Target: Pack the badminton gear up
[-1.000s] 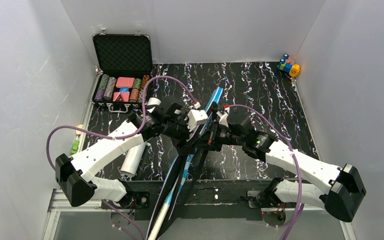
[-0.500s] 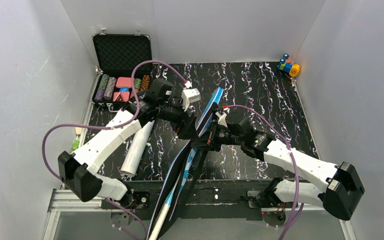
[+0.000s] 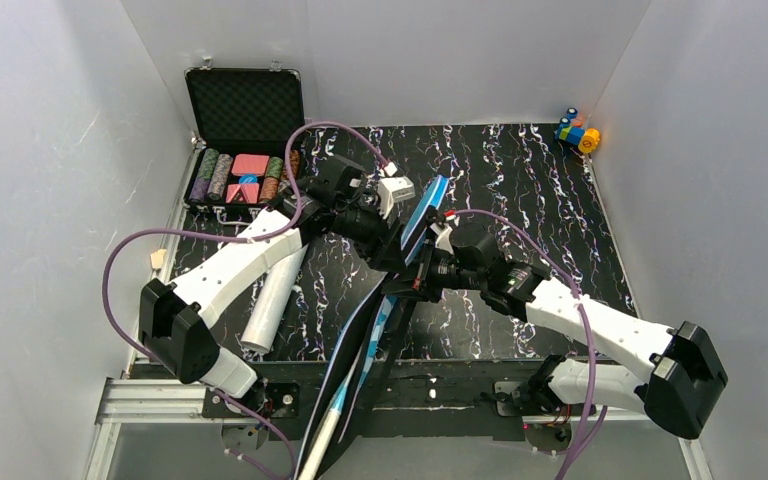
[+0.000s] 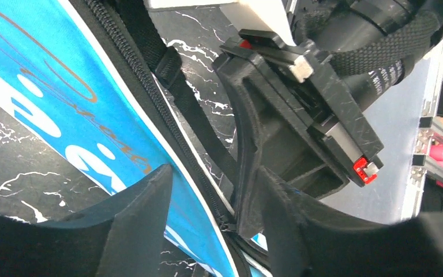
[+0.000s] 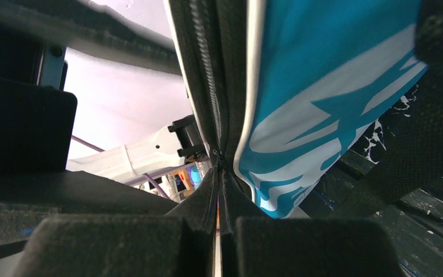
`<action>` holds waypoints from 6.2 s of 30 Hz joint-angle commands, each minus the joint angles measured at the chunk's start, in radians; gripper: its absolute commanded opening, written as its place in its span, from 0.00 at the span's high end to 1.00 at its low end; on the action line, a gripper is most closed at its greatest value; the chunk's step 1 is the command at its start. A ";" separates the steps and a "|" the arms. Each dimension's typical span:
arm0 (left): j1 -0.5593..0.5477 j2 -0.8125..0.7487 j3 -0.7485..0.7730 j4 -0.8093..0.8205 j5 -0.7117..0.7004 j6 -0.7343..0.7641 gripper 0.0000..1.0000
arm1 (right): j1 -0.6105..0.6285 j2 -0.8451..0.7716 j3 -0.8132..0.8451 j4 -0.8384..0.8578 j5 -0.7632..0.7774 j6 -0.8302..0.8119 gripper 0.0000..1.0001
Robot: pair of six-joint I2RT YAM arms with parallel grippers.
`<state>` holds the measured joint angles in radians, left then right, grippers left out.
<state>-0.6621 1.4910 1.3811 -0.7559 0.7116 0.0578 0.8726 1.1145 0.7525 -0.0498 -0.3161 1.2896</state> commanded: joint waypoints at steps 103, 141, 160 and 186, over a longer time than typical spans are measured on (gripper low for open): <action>0.110 0.148 0.264 0.122 -0.399 -0.087 1.00 | 0.183 0.046 0.282 -0.270 -0.066 -0.040 0.99; 0.198 0.164 0.314 0.130 -0.477 -0.011 1.00 | 0.307 -0.164 0.094 -0.572 -0.172 0.003 0.99; 0.198 -0.075 0.228 0.020 -0.191 0.191 0.02 | 0.201 -0.146 0.358 -0.782 -0.087 -0.188 0.99; -0.040 -0.275 0.062 -0.266 -0.059 1.202 0.02 | 0.155 0.026 0.798 -1.089 -0.080 -0.395 0.99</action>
<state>-0.6750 1.1896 1.4200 -0.9520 0.7204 1.1347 1.0267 1.1496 1.4788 -1.1305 -0.3683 0.9215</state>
